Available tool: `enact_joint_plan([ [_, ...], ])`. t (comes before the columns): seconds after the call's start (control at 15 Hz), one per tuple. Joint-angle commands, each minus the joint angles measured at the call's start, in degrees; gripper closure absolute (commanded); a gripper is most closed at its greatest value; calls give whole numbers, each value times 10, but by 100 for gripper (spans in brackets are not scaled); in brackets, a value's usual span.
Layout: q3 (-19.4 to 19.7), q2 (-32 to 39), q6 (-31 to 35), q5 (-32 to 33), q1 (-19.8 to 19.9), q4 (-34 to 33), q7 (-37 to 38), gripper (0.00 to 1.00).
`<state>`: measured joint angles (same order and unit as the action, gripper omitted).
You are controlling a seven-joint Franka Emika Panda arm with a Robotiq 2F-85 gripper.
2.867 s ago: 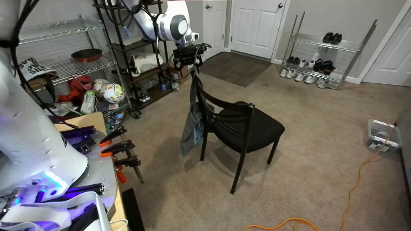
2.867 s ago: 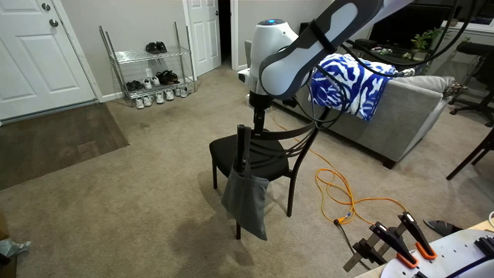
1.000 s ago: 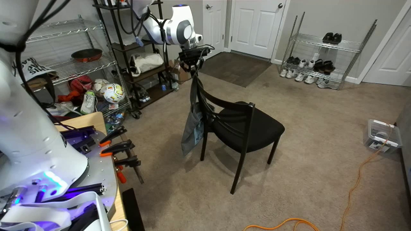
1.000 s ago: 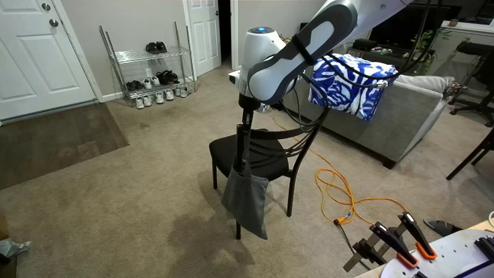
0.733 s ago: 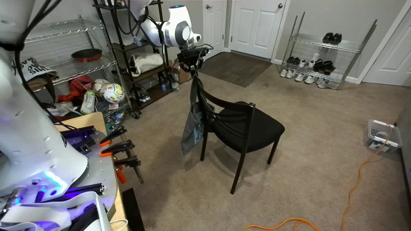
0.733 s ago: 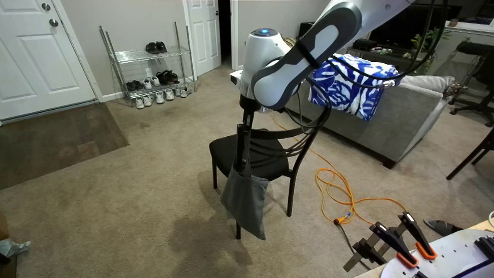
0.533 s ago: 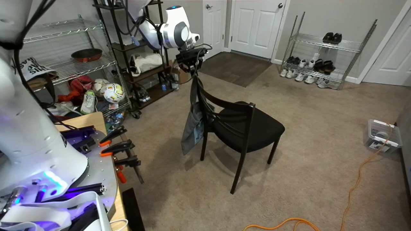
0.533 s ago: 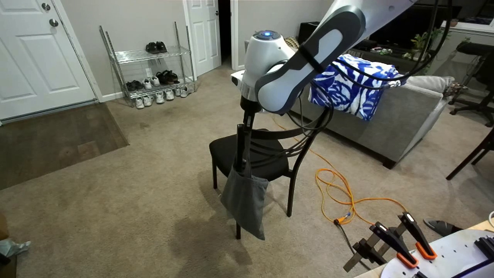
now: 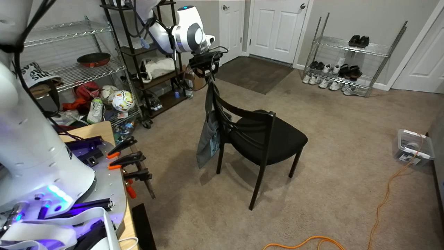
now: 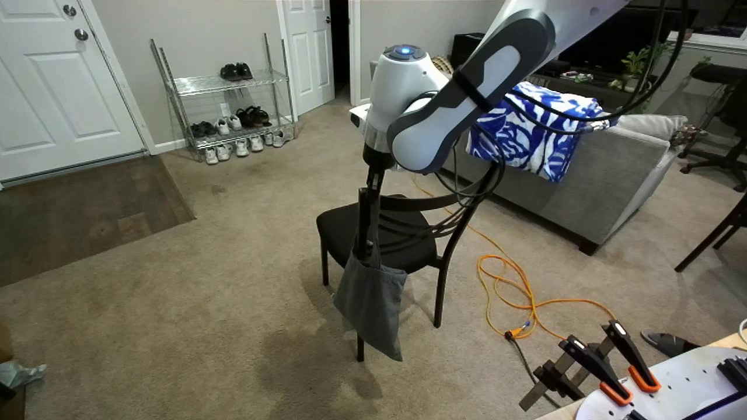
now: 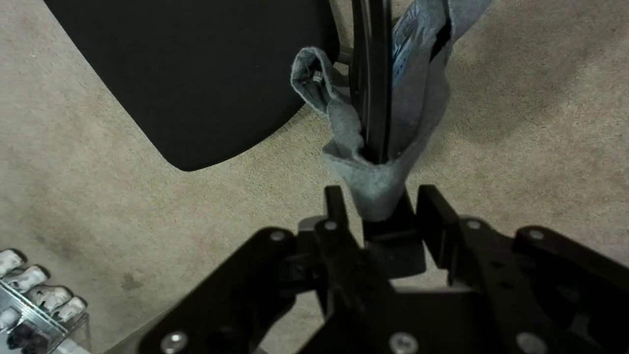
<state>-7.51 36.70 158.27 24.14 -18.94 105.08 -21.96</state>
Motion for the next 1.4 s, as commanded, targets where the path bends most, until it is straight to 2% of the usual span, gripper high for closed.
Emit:
enact_joint_plan([
  [0.0,2,-26,8,8,0,12,19,27],
  [0.13,-5,-26,0,3,5,6,10,14],
  [0.27,-28,-14,-15,-18,22,-6,-13,2],
  [0.33,-45,-6,-28,-34,34,-11,-26,1],
  [0.47,-78,-2,-40,-63,56,-7,-48,0],
  [0.73,-103,-8,-84,-91,72,0,-61,0],
  [1.33,-90,-46,-167,-83,71,12,-47,0],
])
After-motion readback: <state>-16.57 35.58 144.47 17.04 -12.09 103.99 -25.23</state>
